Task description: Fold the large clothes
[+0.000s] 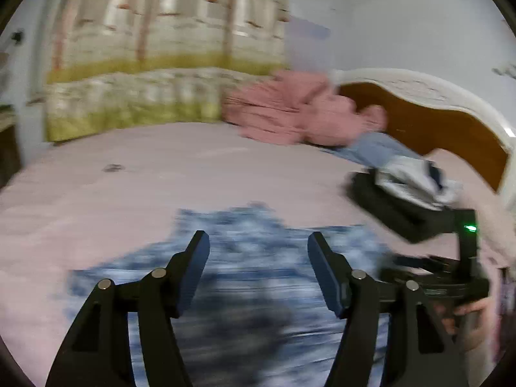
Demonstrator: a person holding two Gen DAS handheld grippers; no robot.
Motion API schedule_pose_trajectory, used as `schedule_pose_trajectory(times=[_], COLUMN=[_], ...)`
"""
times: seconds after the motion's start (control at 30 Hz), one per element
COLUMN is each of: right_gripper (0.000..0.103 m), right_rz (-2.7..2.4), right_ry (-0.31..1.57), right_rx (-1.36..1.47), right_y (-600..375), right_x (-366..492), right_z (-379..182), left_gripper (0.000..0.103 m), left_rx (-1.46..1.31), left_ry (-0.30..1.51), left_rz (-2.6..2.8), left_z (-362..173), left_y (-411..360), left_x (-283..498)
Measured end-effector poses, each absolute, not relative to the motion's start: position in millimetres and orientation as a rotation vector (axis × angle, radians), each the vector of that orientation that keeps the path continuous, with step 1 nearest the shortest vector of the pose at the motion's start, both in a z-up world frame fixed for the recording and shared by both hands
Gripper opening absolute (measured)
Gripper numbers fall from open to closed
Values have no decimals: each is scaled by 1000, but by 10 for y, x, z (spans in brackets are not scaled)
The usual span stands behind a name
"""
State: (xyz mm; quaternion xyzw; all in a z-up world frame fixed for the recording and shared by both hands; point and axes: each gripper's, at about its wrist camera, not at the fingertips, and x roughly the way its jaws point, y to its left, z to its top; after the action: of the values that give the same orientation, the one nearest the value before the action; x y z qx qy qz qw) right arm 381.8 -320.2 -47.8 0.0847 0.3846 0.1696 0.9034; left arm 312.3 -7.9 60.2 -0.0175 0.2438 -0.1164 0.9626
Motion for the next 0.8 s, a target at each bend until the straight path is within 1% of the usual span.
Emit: schedule_pose_trajectory(times=[0.07,0.1,0.17,0.23,0.27,0.33,0.37,0.4,0.47,0.63,0.7,0.73,0.77,0.8], right_gripper=[86,86,85,79,72,54,29,18,11,10,10,11,13,16], right_rz=[444,442,363,313,300,290,315,336,333,362,342,308,263,235], right_ry=[905,930,926,908,906,894,881,872,811,530,570,626,707,800], right_rx=[229,230,137,31,7,-12,9,47,76,85,16,-27,-56,-67], right_y=[-3129,-3096,-2979,-2837,-2801,-2793,-2808,-2850,-2900,-3075,-3024,-2981,-2948,-2921], right_x=[3922,3944,3953,3941,3941,3940,3933,3937,3907,3595,3633,3706,3809,3918], right_z=[-655,-722,-789,-819,-844,-844,-823,-805,-711,-277,-301,-379,-520,-673], left_gripper=[65,65,65,63,63,59,57,57,57,57,58,58,60,66], left_rx=[-14,-7,-65,-166,-191,-210,-231,-259,-306,-330,-313,-299,-283,-259], left_ry=[480,470,442,441,473,587,637,667,720,753,754,755,757,769], left_rz=[-74,15,241,365,367,356,343,323,291,282,261,246,225,192], left_z=[558,522,404,205,73,-158,-265,-354,-477,-570,-578,-587,-584,-594], left_y=[291,465,922,1341,1489,1688,1770,1842,1914,1841,1757,1720,1700,1655], left_x=[3151,3167,3171,3161,3211,3360,3427,3481,3563,3594,3595,3583,3578,3604])
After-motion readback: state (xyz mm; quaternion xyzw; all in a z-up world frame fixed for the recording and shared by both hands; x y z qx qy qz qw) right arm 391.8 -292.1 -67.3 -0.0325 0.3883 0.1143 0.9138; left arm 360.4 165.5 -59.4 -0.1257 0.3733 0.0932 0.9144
